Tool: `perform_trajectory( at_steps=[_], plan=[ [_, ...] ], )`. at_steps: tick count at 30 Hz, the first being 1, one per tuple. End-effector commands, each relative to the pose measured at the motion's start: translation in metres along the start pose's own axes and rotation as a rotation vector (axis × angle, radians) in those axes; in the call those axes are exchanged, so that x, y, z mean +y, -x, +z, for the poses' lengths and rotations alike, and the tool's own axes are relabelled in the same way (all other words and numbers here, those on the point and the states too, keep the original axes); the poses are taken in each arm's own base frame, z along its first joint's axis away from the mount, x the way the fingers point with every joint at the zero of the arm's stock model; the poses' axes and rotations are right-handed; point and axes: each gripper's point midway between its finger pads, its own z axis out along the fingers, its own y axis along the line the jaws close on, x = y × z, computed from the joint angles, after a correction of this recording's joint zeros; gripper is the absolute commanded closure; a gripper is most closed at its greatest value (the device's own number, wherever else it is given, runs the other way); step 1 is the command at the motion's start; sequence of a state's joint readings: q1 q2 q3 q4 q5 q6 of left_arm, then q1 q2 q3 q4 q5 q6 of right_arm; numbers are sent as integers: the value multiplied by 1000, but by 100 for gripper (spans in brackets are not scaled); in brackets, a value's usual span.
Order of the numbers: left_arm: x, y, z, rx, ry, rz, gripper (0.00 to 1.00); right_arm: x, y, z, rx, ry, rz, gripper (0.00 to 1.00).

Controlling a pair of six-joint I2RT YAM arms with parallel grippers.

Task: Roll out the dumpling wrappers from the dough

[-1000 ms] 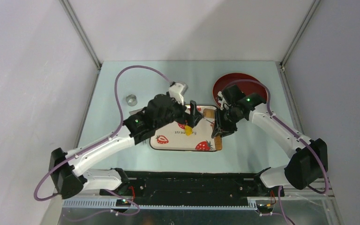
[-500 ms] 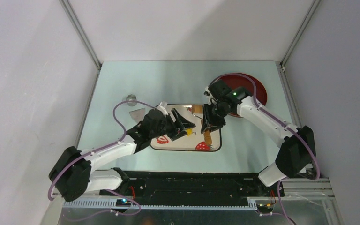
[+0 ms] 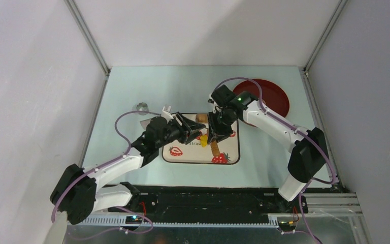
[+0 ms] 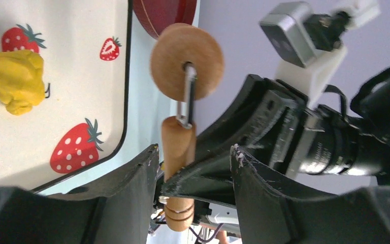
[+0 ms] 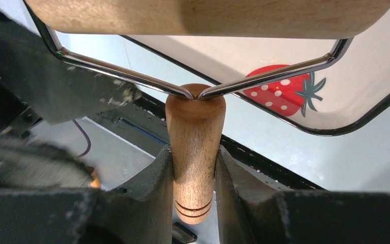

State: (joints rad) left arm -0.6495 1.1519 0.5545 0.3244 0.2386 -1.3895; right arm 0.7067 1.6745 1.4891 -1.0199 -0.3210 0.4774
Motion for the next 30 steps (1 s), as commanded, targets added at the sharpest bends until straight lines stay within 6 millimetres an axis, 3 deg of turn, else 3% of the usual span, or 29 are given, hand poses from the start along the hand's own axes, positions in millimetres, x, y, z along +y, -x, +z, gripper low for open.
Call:
perform_trajectory(
  at_steps=[1,8,15,22,26,30],
  plan=[
    [3,9,3,-36,0,-23,42,18,16,-18,-71,38,-20,100],
    [12,16,11,-55,31,-10,45,21,12,-18,-55,49,-22,100],
    [15,21,17,-69,43,-10,56,23,9,-13,-31,52,-29,100],
    [17,24,22,-79,51,-19,58,26,6,-9,-9,58,-40,100],
    [14,27,24,-89,45,-20,69,27,5,-8,-2,58,-42,100],
    [13,28,27,-94,45,-25,71,28,4,-8,3,60,-42,100]
  ],
)
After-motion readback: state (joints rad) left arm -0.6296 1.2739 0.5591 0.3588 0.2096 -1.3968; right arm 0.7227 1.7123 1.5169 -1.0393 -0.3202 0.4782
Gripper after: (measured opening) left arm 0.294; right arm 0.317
